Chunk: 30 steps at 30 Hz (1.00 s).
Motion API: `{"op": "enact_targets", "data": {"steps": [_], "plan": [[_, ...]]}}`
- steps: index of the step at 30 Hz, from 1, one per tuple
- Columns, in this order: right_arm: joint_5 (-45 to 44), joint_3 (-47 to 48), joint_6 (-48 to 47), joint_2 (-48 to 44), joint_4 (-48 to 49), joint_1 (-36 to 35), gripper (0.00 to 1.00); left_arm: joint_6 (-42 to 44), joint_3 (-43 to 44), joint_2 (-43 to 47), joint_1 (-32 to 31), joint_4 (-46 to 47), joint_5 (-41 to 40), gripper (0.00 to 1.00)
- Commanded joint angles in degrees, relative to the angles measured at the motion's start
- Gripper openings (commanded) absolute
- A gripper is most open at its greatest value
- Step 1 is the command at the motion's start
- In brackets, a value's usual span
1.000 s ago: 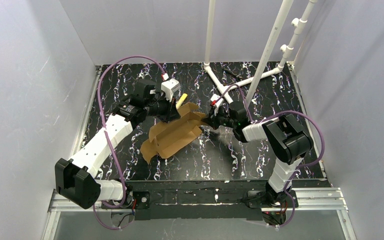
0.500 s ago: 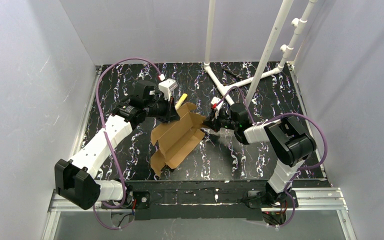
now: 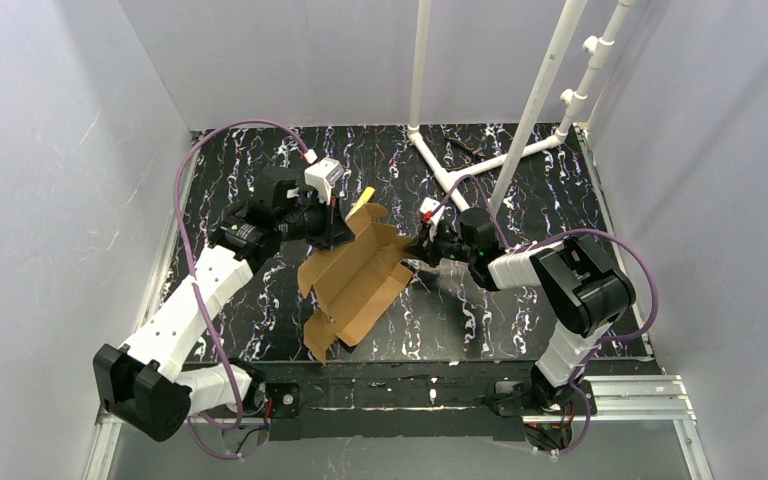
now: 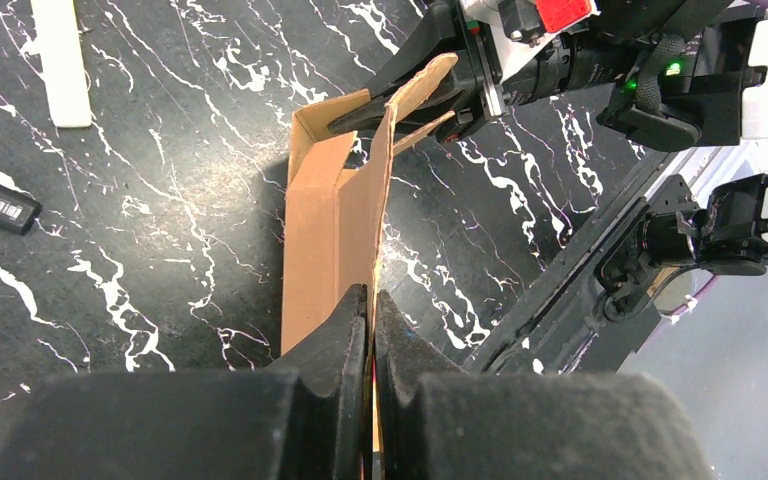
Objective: Fold the paper box
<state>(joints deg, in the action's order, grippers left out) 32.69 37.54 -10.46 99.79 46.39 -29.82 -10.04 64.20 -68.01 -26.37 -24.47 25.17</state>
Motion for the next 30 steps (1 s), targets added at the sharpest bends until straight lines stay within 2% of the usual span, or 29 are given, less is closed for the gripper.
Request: {"op": "enact_targets", "data": {"steps": [1, 10, 15, 22, 30], "plan": [[-1.7, 1.1, -0.6, -2.4, 1.7, -0.3, 0.07, 0.9, -0.9, 1.3, -0.1, -0.7, -1.0, 0.0], [-4.3, 3.9, -0.1, -1.7, 3.8, -0.3, 0.07, 4.8, 2.2, -1.6, -0.1, -4.5, 1.4, 0.0], [-3.7, 4.3, -0.9, -2.2, 4.3, -0.3, 0.06, 7.3, 5.3, -3.6, 0.1, -7.9, -1.9, 0.0], [-2.1, 4.2, -3.4, -3.2, 2.7, -0.3, 0.07, 6.2, 8.4, -6.1, 0.1, -7.9, -7.3, 0.0], [-3.4, 4.5, -4.9, -3.2, 1.6, -0.3, 0.07, 6.2, 10.4, -7.1, 0.1, -8.3, -7.3, 0.0]]}}
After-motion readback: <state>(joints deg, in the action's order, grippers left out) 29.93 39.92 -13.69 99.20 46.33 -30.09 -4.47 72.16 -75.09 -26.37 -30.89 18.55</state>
